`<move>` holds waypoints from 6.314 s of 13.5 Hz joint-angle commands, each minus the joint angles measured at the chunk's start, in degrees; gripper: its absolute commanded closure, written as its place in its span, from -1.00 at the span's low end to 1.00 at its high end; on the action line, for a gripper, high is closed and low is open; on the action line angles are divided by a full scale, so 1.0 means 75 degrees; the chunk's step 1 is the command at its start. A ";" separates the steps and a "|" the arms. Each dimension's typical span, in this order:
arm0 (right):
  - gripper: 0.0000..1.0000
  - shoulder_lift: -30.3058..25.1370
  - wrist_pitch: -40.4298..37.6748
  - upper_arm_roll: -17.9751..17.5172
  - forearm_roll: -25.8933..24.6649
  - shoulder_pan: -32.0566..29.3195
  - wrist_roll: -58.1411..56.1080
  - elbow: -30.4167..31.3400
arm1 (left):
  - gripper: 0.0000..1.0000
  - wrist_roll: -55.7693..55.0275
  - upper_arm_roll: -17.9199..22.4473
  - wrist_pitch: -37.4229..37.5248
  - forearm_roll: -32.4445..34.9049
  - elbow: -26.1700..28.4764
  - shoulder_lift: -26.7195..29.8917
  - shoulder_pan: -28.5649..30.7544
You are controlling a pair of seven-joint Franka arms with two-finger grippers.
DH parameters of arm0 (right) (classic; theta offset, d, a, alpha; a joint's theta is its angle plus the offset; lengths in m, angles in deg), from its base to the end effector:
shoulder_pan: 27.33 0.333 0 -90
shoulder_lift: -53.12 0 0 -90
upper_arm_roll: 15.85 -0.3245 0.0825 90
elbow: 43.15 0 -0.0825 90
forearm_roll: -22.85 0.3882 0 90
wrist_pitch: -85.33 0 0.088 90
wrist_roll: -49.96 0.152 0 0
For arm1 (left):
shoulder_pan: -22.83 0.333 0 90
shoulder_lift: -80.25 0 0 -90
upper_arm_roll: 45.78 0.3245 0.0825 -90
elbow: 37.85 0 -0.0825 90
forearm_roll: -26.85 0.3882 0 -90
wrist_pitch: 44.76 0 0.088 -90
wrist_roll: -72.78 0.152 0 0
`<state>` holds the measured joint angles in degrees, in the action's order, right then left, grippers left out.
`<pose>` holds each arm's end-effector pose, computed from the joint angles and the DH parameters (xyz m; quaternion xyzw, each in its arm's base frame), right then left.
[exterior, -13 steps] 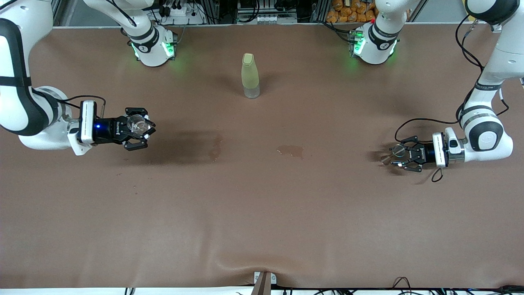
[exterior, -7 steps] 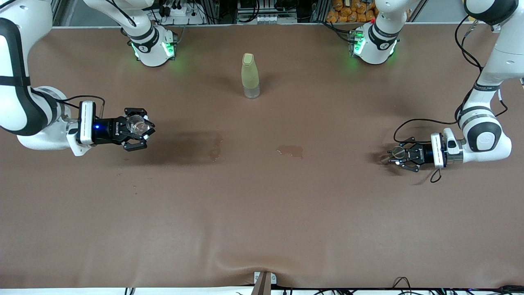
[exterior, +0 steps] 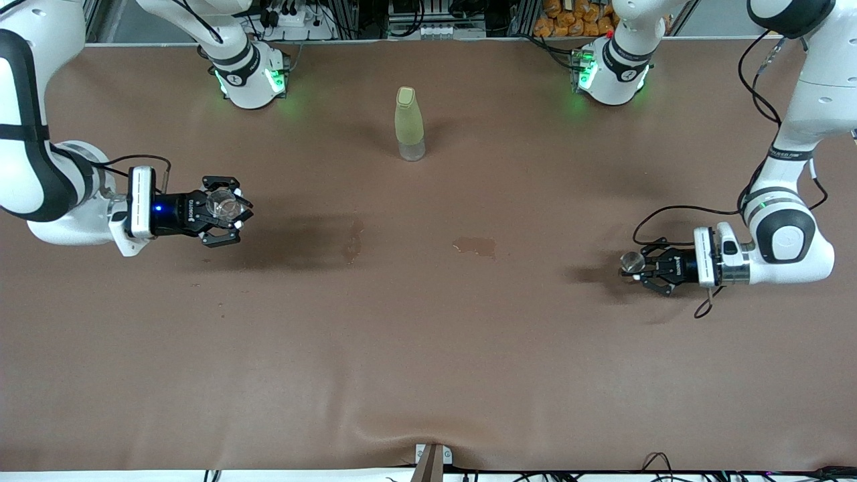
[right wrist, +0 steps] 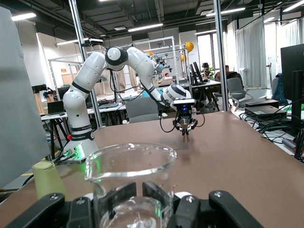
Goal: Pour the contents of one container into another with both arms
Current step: 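Lift the jigger with the left gripper while the right gripper brings the cup, then tilt the measuring cup with the right gripper over the jigger's mouth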
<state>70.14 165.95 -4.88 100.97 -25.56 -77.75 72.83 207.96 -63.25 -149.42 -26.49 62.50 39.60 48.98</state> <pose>0.5546 0.0782 0.3414 -0.5264 -0.5188 -0.4177 0.5285 0.6215 0.0023 0.1700 0.5755 -0.6090 0.3634 0.4073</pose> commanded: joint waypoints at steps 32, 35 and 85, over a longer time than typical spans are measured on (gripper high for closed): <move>1.00 0.0426 0.1625 -0.0010 0.3224 0.3209 -0.1393 0.1035 | 1.00 0.1031 0.0288 -0.4889 -0.7571 -0.2410 -0.1495 -0.7318; 1.00 0.0508 0.1730 -0.0010 0.3598 0.3408 -0.1510 0.1047 | 1.00 0.1171 0.0289 -0.4889 -0.7584 -0.2410 -0.1483 -0.7436; 1.00 0.0719 0.2212 -0.0033 0.4924 0.4194 0.4618 0.1047 | 1.00 0.2824 0.0219 -0.4655 -0.8732 -0.1918 -0.1413 -0.7377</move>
<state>76.33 182.27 -5.62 136.39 4.83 -44.61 80.41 227.04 -61.48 -184.99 -90.00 48.10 28.90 -6.25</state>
